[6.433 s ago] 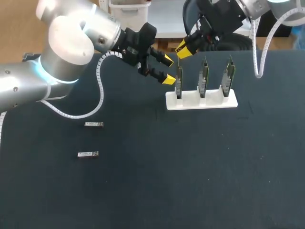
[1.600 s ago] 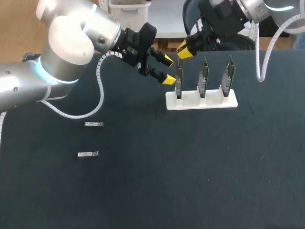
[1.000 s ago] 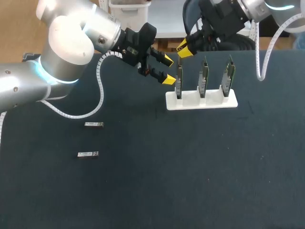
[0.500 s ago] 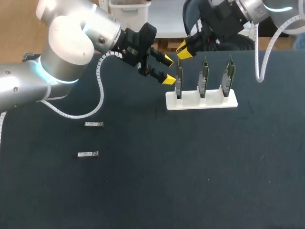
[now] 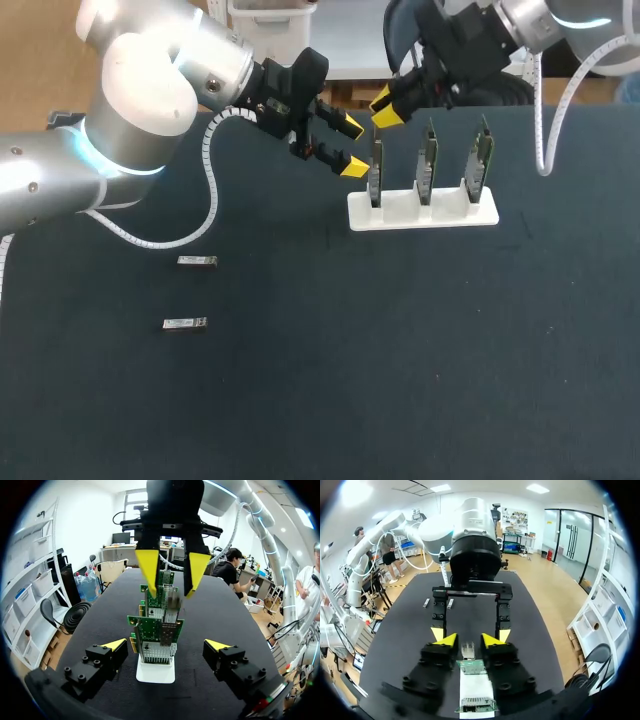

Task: Pick up the optical module with the left hand, and insert it into the network port with the right hand.

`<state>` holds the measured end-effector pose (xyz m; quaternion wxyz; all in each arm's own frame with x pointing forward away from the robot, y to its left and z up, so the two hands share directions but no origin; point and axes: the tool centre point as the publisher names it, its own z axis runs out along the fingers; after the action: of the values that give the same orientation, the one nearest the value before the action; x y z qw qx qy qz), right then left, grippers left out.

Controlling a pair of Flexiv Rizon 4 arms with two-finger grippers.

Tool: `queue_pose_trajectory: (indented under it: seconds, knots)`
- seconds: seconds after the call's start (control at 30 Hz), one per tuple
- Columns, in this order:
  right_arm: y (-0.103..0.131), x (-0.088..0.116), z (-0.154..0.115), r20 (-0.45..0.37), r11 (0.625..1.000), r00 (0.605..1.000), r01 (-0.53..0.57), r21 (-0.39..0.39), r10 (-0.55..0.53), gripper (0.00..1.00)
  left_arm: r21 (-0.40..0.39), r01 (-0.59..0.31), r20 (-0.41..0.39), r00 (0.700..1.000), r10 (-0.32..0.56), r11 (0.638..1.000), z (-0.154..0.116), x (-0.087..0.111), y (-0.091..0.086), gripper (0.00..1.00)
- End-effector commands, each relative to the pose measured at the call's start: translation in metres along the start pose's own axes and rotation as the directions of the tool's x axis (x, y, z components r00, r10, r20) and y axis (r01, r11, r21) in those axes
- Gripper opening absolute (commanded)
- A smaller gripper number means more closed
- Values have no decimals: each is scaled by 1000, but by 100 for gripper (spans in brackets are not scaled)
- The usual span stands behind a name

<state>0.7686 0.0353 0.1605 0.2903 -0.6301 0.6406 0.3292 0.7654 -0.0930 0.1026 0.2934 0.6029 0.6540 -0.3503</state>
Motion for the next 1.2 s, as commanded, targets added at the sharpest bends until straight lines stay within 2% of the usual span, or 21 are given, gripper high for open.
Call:
queue_pose_trajectory:
  seconds: [0.03, 0.37, 0.4, 0.43, 0.47, 1.2]
  knots:
    - [0, 0, -3, 16, 1000, 1000, -6, -3, 6, 100, 5, 2, -6, 1000, -2, 1000, 0, -1, 2, 100]
    - [0, -4, -11, 75, 999, 997, -32, -36, 35, 100, 5, 2, -6, 1000, -2, 1000, 0, -1, 2, 100]
    - [0, -4, -11, 74, 999, 997, -32, -38, 35, 46, 5, 2, -6, 1000, -2, 1000, 0, -1, 2, 100]
    - [0, -4, -11, 71, 999, 997, -32, -39, 35, 29, 5, 2, -6, 1000, -2, 1000, 0, -1, 2, 100]
    - [0, -4, -11, 68, 999, 997, -31, -39, 33, 0, 5, 2, -6, 1000, -2, 1000, 0, -1, 2, 100]
    - [0, 3, 2, 18, 998, 999, -38, -41, 38, 0, 5, 2, -6, 1000, -2, 1000, 0, -1, 2, 100]
